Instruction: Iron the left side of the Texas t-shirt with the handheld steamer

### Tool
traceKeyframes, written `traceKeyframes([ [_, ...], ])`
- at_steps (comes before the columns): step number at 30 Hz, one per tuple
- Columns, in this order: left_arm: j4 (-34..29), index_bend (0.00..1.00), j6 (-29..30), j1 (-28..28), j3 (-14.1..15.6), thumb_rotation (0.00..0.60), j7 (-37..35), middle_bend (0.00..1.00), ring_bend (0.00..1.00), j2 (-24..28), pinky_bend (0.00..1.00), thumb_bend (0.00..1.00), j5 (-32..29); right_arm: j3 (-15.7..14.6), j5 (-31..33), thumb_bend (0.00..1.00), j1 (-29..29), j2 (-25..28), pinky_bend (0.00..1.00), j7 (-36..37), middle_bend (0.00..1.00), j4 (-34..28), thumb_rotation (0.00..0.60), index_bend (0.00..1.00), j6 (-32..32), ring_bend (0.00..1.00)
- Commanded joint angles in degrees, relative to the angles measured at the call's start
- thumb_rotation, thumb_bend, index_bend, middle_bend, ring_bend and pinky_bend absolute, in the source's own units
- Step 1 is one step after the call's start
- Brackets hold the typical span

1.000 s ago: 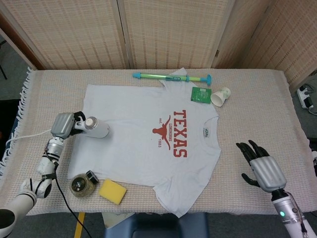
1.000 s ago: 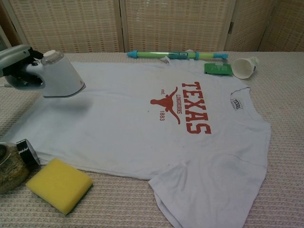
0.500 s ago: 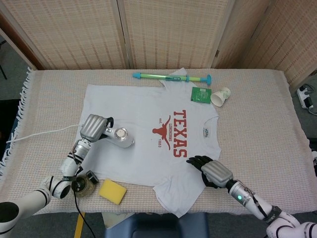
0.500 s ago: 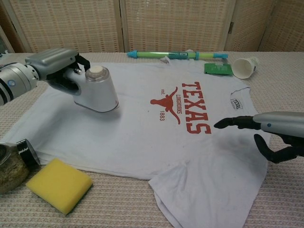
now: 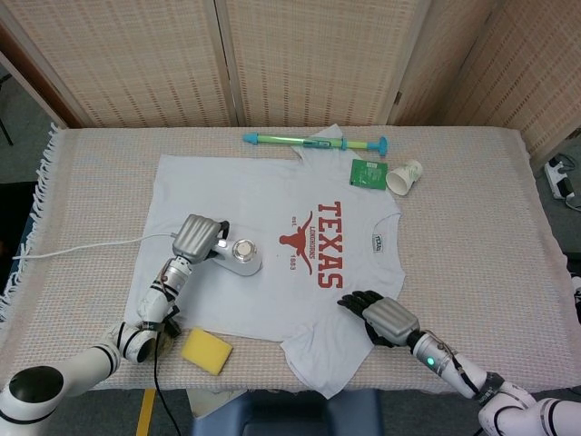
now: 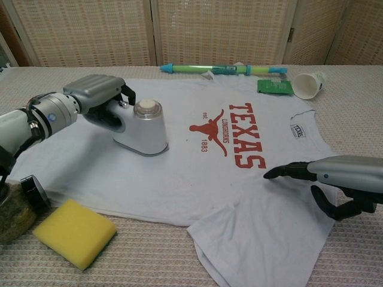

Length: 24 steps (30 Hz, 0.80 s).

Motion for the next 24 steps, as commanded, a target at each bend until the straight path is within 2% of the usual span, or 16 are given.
traceKeyframes([
  [1, 2.4, 0.9, -1.22, 0.1, -0.11, 0.6, 0.2, 1.0, 0.85, -1.05, 0.81, 0.58, -1.05, -0.17, 0.51, 1.0, 0.17, -0.13, 0.08, -0.32, 0.04, 0.04, 0.586, 0.0, -0.05, 0.0],
  [11, 12.34, 0.9, -3.18, 2.04, -1.05, 0.6, -3.03, 1.0, 0.85, -1.16, 0.81, 0.58, -3.72, -0.75, 2.26, 1.0, 0.79, -0.39, 0.08, -2.55, 0.04, -0.39, 0.587, 0.0, -0.33, 0.0],
  [15, 15.92, 0.9, -5.7, 3.34, -2.77, 0.6, -4.65, 1.0, 0.84, 0.03, 0.81, 0.57, -6.63, -1.07, 2.56, 1.0, 1.06, -0.38, 0.08, -3.11, 0.04, -0.6, 0.587, 0.0, -0.41, 0.0],
  [19, 16.17, 0.9, -6.59, 4.28, -4.67, 0.6, -6.57, 1.0, 0.84, 1.69, 0.81, 0.57, -8.86, -1.38, 2.61, 1.0, 1.18, -0.45, 0.08, -3.04, 0.04, -0.46, 0.588, 0.0, -0.23, 0.0],
  [24, 11.45, 0.9, -3.69, 4.46, -5.86, 0.6, -7.74, 1.0, 0.84, 3.08, 0.81, 0.57, -8.9, -1.77, 2.29, 1.0, 1.33, -0.49, 0.08, -2.46, 0.05, -0.12, 0.587, 0.0, 0.12, 0.0],
])
